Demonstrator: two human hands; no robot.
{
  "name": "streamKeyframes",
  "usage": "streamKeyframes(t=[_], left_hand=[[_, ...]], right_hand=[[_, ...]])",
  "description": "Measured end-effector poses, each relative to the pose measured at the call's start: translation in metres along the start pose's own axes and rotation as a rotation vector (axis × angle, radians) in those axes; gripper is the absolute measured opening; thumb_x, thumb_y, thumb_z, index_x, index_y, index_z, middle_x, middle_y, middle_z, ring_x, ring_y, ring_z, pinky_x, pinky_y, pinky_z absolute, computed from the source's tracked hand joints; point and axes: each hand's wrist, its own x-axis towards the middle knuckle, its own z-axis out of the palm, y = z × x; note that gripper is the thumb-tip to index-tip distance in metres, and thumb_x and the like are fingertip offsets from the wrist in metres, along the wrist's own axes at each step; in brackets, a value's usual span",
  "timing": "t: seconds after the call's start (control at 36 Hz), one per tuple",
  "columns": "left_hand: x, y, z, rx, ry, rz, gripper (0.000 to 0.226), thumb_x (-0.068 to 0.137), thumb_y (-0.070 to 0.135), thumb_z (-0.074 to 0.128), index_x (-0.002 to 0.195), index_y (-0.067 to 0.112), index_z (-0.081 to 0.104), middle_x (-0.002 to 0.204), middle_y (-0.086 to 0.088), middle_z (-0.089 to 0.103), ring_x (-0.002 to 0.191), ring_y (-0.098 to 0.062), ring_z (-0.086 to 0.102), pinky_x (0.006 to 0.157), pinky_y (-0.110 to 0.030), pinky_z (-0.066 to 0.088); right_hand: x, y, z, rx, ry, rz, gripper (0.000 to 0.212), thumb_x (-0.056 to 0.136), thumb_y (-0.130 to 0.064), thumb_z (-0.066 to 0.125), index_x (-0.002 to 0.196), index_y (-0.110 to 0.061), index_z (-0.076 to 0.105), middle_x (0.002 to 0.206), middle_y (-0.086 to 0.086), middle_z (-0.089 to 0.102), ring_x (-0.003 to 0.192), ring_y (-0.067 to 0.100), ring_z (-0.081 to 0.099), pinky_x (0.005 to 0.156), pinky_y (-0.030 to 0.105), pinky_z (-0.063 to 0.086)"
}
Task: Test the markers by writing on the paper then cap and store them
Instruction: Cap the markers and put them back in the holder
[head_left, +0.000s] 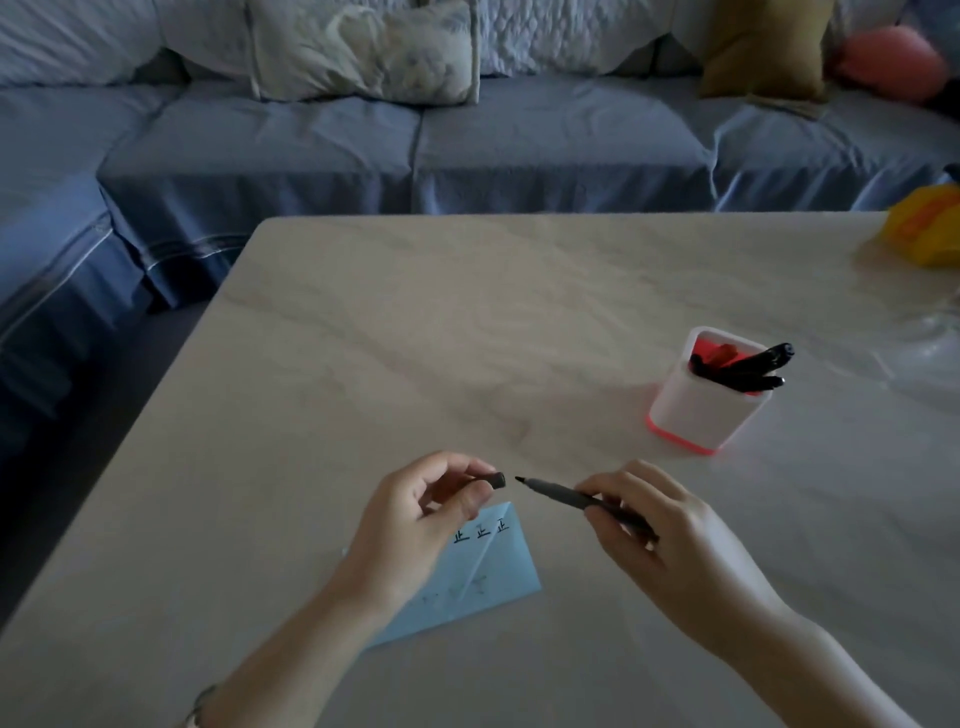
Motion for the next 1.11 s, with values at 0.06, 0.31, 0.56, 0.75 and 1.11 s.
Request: streamKeyframes(t=[0.06, 0.31, 0.56, 0.75, 1.11], left_hand=[[-0.001, 0.0, 0.0, -0.002, -0.004, -0.013, 0.019, 0.085, 0.008, 0.063, 0.08, 0.026, 0.067, 0.062, 0.018, 0.064, 0.06, 0.003, 0.054, 0.056, -0.005, 0.04], [-0.004, 0.006, 0.003, 0.033, -0.03, -0.023, 0.019, 0.085, 0.011, 0.064, 0.08, 0.029, 0.069, 0.07, 0.017, 0.065, 0.062, 0.0, 0.052, 0.06, -0.005, 0.04], [-0.007, 0.011, 0.006, 0.217, -0.119, 0.072, 0.023, 0.081, 0.021, 0.069, 0.077, 0.043, 0.067, 0.079, 0.004, 0.065, 0.064, -0.021, 0.053, 0.062, -0.017, 0.041], [-0.012, 0.013, 0.007, 0.227, -0.143, 0.185, 0.012, 0.083, 0.028, 0.066, 0.084, 0.039, 0.069, 0.08, 0.003, 0.063, 0.075, -0.009, 0.058, 0.069, -0.017, 0.042], [-0.006, 0.009, 0.013, 0.39, -0.1, 0.374, 0.021, 0.083, 0.037, 0.06, 0.101, 0.028, 0.065, 0.079, 0.024, 0.061, 0.081, 0.002, 0.057, 0.071, -0.005, 0.039]], right_hand=[[0.0, -0.001, -0.001, -0.009, 0.005, 0.004, 0.024, 0.081, -0.048, 0.039, 0.097, -0.038, 0.053, 0.087, -0.014, 0.053, 0.064, 0.01, 0.053, 0.058, 0.023, 0.045], [-0.001, -0.002, -0.003, -0.059, 0.012, -0.015, 0.024, 0.082, -0.046, 0.041, 0.095, -0.035, 0.059, 0.083, -0.02, 0.053, 0.062, 0.009, 0.05, 0.056, 0.021, 0.045], [-0.003, -0.009, -0.009, -0.087, -0.014, -0.13, 0.023, 0.083, -0.038, 0.049, 0.096, -0.031, 0.066, 0.074, -0.032, 0.043, 0.065, -0.024, 0.037, 0.057, 0.001, 0.033], [-0.004, -0.014, -0.016, -0.049, 0.03, -0.169, 0.025, 0.083, -0.032, 0.052, 0.092, -0.022, 0.072, 0.072, -0.017, 0.064, 0.066, -0.008, 0.047, 0.058, 0.004, 0.037], [-0.004, -0.013, -0.015, 0.069, 0.038, -0.01, 0.024, 0.079, -0.038, 0.058, 0.103, -0.035, 0.062, 0.076, -0.017, 0.064, 0.061, -0.003, 0.054, 0.055, 0.016, 0.044]])
